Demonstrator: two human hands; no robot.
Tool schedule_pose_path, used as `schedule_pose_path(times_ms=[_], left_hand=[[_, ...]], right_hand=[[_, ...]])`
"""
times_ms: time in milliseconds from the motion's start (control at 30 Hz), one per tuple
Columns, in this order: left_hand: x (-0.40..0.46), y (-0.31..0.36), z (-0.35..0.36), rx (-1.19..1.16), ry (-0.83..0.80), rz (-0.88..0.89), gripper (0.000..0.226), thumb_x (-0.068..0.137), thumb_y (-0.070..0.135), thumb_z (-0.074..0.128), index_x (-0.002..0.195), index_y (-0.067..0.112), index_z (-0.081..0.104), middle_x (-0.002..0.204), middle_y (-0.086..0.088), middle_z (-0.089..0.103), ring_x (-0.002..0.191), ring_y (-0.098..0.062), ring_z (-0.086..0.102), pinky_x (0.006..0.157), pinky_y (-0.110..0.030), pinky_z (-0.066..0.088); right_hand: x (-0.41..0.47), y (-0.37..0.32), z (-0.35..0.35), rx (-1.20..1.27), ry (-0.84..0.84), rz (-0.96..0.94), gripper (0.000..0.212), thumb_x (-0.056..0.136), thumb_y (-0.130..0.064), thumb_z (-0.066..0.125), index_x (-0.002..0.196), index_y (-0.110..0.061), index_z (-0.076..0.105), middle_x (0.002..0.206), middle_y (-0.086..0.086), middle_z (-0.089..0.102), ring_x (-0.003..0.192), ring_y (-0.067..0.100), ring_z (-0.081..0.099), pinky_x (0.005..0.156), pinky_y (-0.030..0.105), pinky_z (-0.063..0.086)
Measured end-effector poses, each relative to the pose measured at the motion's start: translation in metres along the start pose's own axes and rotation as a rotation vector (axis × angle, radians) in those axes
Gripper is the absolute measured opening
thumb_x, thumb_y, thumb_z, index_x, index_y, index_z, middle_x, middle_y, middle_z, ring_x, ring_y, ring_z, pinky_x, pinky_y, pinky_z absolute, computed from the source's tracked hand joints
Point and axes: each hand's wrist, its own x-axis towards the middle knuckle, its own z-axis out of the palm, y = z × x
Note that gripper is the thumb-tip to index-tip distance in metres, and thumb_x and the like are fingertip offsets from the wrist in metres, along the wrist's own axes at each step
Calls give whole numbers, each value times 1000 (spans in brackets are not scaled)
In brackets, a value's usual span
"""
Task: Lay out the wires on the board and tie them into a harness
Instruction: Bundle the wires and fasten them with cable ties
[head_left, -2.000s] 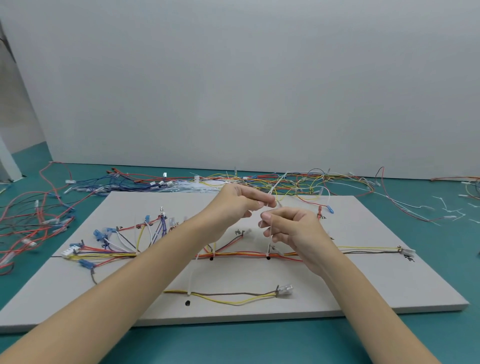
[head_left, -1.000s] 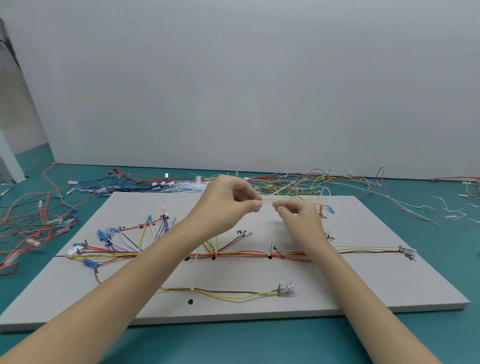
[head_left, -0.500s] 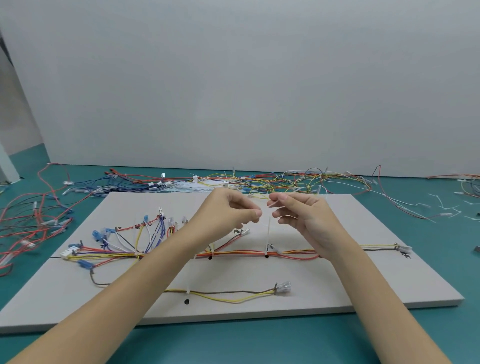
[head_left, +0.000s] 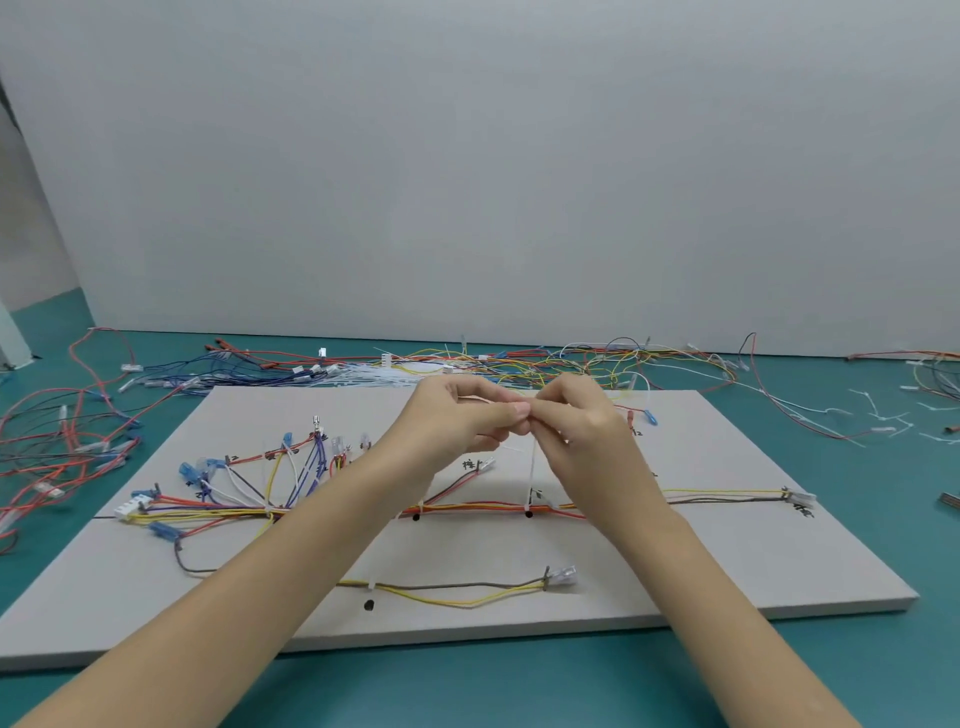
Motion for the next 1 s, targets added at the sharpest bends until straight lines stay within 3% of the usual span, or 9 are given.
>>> schedule_pose_path(times_ms=[67, 133, 233, 367, 500, 700, 833, 1000], left_hand=[[2, 0, 2, 52, 38, 52, 11, 83, 25, 75, 87, 15, 71, 75, -4, 74, 63, -7, 61, 62, -18, 52], [2, -2, 6, 223, 106, 201, 13, 82, 30, 76, 87, 19, 71, 76, 4, 72, 68, -2, 61, 65, -16, 48], [-4, -7, 14, 626, 76, 515, 10, 82, 31, 75, 84, 21, 72, 81, 15, 66, 82, 2, 54, 74, -9, 37], [-8, -18, 34, 1108, -51, 725, 26, 85, 49, 65, 97, 27, 73, 98, 12, 67, 108, -13, 44, 93, -32, 26], [-3, -34, 59, 1424, -196, 673, 43, 88, 60, 53, 110, 27, 69, 109, 10, 65, 117, -16, 38, 96, -38, 22], [7, -46, 73, 1484, -234, 576, 37, 93, 52, 51, 94, 20, 70, 100, 4, 62, 106, -21, 43, 91, -41, 21], [7, -54, 79, 1531, -190, 606, 32, 98, 40, 45, 102, 17, 68, 108, -1, 61, 109, -24, 47, 99, -45, 22], [9, -55, 79, 1468, -185, 628, 25, 99, 29, 44, 99, 17, 65, 103, -1, 61, 108, -21, 53, 108, -43, 10]], right_hand=[[4, 6, -6, 84, 5, 114, 8, 85, -3, 69, 83, 0, 76, 76, 12, 57, 71, 25, 54, 62, 28, 41], [8, 18, -16, 275, 55, 392, 6, 82, -8, 74, 86, -5, 78, 75, 5, 58, 70, 11, 54, 62, 18, 38], [10, 49, -33, 538, 93, 720, 8, 80, -8, 75, 87, -2, 76, 58, -7, 64, 49, 1, 53, 47, 15, 40], [0, 78, -49, 624, 35, 855, 4, 82, -3, 73, 85, -5, 72, 67, 4, 67, 45, 13, 58, 37, 20, 43], [-15, 87, -51, 667, -51, 936, 11, 88, -7, 67, 90, 2, 72, 70, 15, 64, 51, 15, 62, 44, 22, 52], [-22, 86, -45, 672, -160, 920, 12, 89, -5, 65, 89, 6, 71, 65, 14, 61, 48, 14, 58, 43, 22, 50], [-23, 88, -44, 599, -111, 871, 10, 90, -1, 62, 90, 4, 71, 65, 15, 59, 44, 12, 57, 45, 21, 52], [-26, 93, -41, 545, -147, 849, 10, 90, 2, 61, 91, 4, 71, 66, 14, 59, 43, 10, 57, 47, 20, 52]])
